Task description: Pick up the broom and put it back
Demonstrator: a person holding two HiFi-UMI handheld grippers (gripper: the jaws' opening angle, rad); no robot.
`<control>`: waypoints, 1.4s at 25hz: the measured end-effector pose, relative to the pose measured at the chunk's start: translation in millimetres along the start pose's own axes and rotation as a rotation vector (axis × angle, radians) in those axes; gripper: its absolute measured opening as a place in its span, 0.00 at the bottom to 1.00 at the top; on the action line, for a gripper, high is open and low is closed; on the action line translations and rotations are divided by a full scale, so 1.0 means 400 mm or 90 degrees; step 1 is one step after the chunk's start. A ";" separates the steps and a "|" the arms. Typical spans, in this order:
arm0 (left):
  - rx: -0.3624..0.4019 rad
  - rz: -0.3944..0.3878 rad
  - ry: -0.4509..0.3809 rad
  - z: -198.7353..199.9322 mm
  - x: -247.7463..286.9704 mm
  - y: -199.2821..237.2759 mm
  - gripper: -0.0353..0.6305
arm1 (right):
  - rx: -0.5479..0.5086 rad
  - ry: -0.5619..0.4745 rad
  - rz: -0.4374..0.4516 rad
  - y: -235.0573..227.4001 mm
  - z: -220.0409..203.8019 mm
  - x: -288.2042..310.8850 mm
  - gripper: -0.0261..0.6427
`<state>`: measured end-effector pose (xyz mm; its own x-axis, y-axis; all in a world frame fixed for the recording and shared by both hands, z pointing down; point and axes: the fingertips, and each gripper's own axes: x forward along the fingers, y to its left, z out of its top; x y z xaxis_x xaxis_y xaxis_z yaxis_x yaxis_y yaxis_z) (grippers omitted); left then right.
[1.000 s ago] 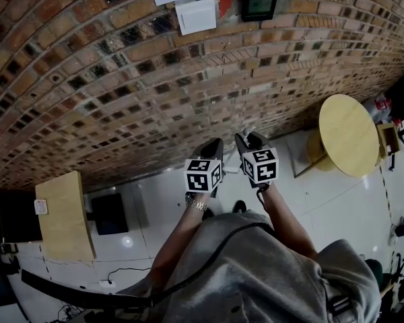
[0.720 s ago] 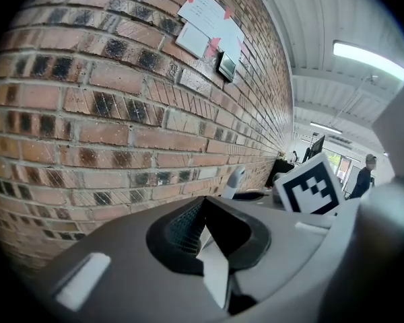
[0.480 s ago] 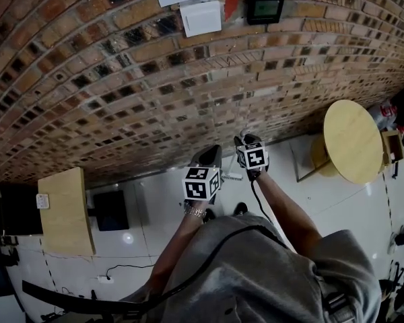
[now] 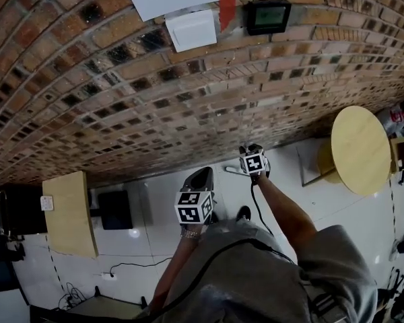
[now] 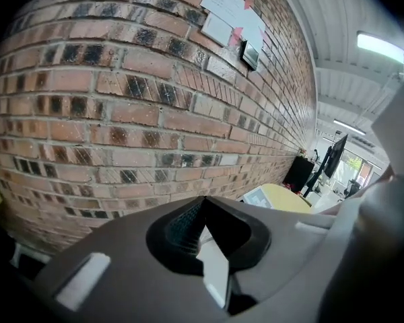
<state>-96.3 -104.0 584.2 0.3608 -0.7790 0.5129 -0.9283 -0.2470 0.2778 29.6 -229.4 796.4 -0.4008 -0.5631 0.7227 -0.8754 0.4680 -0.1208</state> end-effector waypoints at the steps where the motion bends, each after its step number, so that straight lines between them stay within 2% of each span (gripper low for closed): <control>1: -0.004 0.006 0.003 -0.004 0.004 0.006 0.06 | -0.008 -0.011 -0.003 -0.012 0.005 0.010 0.19; 6: -0.018 0.024 0.013 -0.017 0.026 0.018 0.06 | -0.045 -0.053 0.008 -0.065 0.067 0.067 0.19; 16: -0.026 0.039 0.026 -0.034 0.039 0.030 0.06 | -0.022 -0.017 -0.010 -0.193 0.162 0.163 0.19; 18: -0.028 0.042 0.027 -0.034 0.040 0.035 0.06 | -0.026 -0.007 -0.014 -0.199 0.164 0.174 0.20; 21: -0.028 0.041 0.029 -0.034 0.044 0.034 0.06 | -0.010 0.009 -0.007 -0.193 0.158 0.179 0.32; 25: -0.024 0.036 0.034 -0.036 0.048 0.029 0.06 | 0.001 0.017 -0.017 -0.197 0.153 0.171 0.37; 31: -0.021 0.032 0.034 -0.033 0.051 0.033 0.06 | 0.005 0.011 -0.032 -0.218 0.151 0.165 0.38; 34: -0.019 0.024 0.034 -0.030 0.054 0.029 0.06 | 0.042 -0.003 -0.044 -0.216 0.136 0.124 0.37; 35: -0.017 0.020 0.033 -0.027 0.055 0.026 0.06 | 0.063 -0.019 -0.051 -0.211 0.132 0.095 0.33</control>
<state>-97.0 -117.5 607.3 0.3364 -0.7550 0.5628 -0.9368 -0.2073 0.2818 73.7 -326.3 798.0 -0.3343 -0.6167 0.7127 -0.9270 0.3517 -0.1304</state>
